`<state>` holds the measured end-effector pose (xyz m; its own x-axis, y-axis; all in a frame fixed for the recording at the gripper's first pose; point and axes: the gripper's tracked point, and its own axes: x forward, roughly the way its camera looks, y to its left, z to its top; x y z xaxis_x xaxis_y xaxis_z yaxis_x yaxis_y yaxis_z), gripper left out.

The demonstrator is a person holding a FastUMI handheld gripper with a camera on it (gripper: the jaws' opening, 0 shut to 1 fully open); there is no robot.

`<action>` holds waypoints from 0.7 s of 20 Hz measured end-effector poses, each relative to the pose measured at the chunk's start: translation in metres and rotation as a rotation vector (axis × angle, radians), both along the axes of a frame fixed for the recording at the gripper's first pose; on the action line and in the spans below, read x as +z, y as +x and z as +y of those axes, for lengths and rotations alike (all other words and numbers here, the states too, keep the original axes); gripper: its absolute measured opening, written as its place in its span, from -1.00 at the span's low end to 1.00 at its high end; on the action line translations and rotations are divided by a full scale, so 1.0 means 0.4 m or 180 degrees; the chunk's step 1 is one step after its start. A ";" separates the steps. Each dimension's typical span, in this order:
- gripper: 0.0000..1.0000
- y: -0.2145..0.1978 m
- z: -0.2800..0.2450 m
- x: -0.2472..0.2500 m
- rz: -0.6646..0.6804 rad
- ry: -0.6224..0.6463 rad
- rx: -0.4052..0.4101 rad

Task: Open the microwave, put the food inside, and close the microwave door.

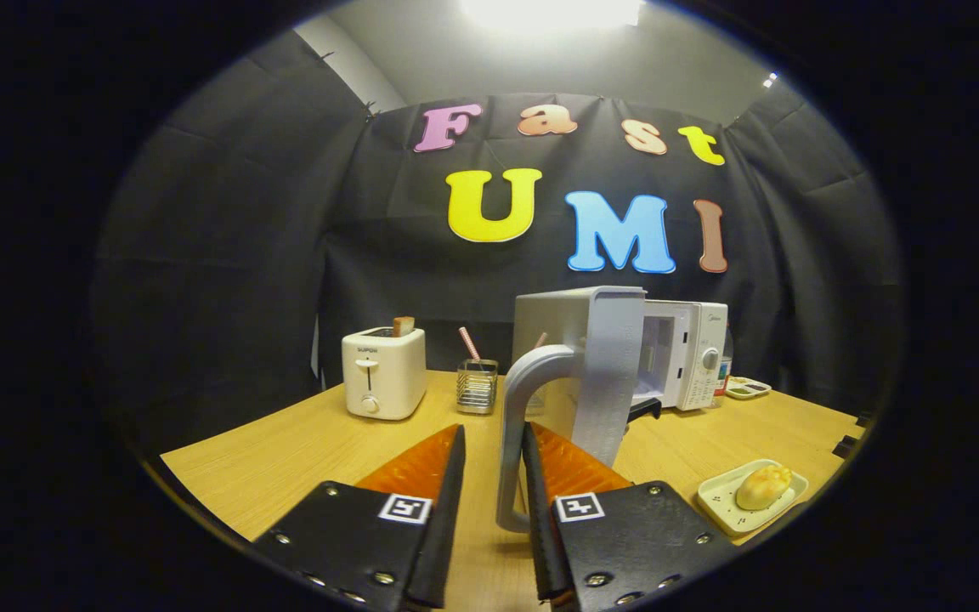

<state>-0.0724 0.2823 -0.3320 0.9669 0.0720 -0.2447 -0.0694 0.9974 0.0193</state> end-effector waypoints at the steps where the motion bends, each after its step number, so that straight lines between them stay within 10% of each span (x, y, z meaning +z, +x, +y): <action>1: 0.11 -0.011 0.005 -0.003 0.0018 -0.0021 0.0117; 7: 0.88 -0.097 -0.041 0.036 -0.0206 -0.0151 0.0629; 14: 0.92 -0.177 -0.245 0.089 -0.0282 0.0076 0.0805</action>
